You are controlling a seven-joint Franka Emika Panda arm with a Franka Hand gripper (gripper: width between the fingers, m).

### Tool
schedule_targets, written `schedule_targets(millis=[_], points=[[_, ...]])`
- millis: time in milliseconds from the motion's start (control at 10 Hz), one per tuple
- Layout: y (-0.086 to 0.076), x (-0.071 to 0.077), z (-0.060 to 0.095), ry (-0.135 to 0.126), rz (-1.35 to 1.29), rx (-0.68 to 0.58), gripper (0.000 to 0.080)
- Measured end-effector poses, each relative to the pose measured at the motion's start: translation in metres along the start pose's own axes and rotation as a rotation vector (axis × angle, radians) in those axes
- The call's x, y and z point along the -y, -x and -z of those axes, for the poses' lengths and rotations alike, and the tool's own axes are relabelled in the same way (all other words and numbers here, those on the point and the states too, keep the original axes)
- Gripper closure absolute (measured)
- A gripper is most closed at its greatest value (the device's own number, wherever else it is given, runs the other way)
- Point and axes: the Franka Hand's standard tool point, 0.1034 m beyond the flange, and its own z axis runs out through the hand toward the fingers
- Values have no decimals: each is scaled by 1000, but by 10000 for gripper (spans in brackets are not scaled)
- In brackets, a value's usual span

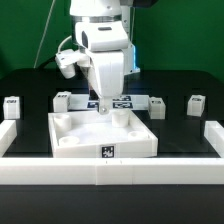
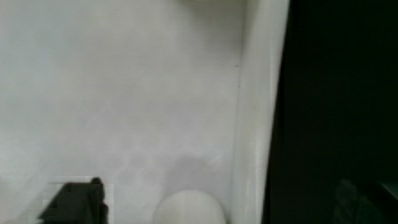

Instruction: Assemble one leg

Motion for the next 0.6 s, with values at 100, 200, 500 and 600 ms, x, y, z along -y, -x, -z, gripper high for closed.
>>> schedule_targets(millis=[100, 200, 500, 600], points=[[1, 3, -9, -13, -6, -8, 149], [2, 3, -9, -13, -10, -9, 149], [2, 6, -22, -32, -16, -21, 237], [3, 7, -25, -37, -22, -24, 437]])
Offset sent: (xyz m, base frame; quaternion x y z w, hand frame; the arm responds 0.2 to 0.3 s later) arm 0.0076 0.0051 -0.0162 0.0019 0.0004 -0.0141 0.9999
